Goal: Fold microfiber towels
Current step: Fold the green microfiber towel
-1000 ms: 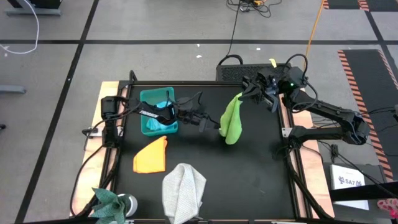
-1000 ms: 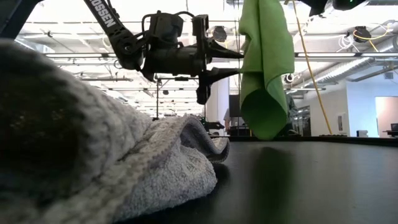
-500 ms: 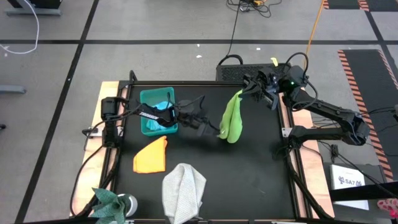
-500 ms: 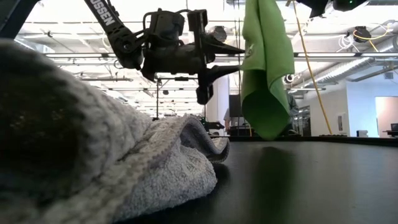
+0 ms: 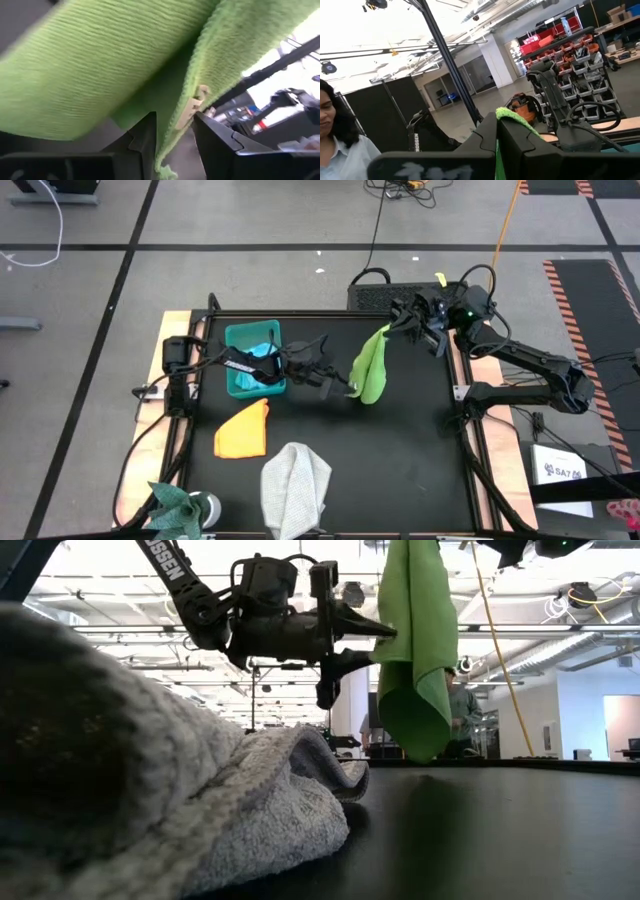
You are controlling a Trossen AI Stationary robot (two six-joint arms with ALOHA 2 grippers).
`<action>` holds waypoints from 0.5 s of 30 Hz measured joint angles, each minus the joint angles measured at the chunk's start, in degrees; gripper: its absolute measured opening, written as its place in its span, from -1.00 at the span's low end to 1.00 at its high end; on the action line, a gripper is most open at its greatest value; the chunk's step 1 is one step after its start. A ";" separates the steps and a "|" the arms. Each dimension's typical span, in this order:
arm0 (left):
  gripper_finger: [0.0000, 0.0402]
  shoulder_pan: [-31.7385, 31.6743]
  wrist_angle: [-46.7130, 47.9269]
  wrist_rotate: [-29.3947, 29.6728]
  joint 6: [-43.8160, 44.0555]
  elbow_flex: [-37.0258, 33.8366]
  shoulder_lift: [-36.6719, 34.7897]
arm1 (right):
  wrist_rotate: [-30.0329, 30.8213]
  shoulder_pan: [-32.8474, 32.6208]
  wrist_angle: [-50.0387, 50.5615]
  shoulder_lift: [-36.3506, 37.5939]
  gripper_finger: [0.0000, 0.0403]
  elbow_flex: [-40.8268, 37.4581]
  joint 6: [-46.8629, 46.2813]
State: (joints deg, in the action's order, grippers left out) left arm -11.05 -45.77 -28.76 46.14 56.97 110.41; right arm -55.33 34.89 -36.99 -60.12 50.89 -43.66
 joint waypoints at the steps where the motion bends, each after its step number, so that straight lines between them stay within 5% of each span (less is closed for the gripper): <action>1: -0.35 0.00 0.87 0.94 -0.43 0.00 0.00 | 0.34 0.00 0.00 0.00 -1.00 0.00 0.49; 10: -0.37 0.03 5.70 6.82 -3.58 -0.07 0.00 | 1.10 0.00 0.18 0.00 -1.00 0.00 1.34; 15: -0.76 0.00 5.38 10.10 -2.40 -0.07 0.00 | 0.94 0.00 0.66 0.00 -1.00 0.00 1.31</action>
State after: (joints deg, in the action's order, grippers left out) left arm -11.05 -40.39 -18.65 43.74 56.90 110.41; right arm -54.39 34.89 -36.33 -60.12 50.89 -42.35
